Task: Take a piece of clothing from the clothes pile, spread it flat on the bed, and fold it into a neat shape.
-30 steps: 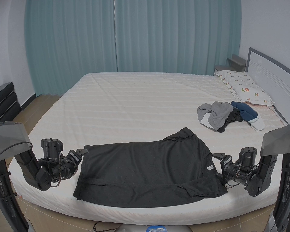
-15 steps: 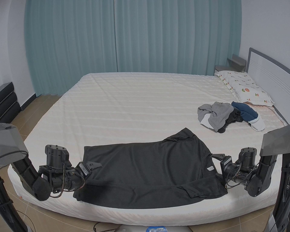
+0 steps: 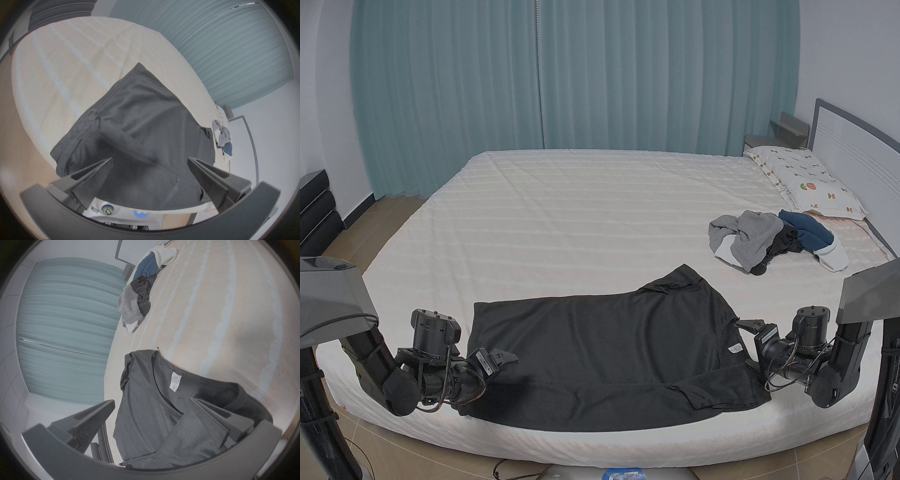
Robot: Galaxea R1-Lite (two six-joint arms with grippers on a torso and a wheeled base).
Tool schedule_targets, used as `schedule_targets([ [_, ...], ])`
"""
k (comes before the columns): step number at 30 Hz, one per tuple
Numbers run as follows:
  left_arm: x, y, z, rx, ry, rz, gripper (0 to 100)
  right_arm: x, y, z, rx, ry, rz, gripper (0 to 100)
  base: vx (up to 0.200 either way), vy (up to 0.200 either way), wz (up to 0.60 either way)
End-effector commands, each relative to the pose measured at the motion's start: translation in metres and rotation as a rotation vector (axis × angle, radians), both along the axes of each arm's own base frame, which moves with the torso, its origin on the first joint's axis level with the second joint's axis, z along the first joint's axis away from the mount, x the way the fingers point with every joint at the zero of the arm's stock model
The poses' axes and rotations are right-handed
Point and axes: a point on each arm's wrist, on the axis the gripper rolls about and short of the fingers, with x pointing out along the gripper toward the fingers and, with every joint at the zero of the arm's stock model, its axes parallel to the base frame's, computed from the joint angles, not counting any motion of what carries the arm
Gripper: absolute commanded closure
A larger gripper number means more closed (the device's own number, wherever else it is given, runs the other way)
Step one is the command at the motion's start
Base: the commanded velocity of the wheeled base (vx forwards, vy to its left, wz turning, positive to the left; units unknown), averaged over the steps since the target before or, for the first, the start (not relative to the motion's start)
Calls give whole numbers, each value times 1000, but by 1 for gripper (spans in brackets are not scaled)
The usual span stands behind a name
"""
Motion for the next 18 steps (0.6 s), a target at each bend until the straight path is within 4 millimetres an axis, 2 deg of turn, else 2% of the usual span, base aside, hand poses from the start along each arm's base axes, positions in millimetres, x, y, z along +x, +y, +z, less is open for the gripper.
schedule_targets([
  [1,18,3,-15,36,12,55,0,0,0,0,0,0,0,0,0,0,0],
  [4,30,10,-18,46,2,96,0,0,0,0,0,0,0,0,0,0,0],
  [13,41,36,-13,40,-19,191,0,0,0,-1,0,2,0,0,0,0,0],
  [18,42,40,2,40,-24,204,0,0,0,-1,0,2,0,0,0,0,0],
])
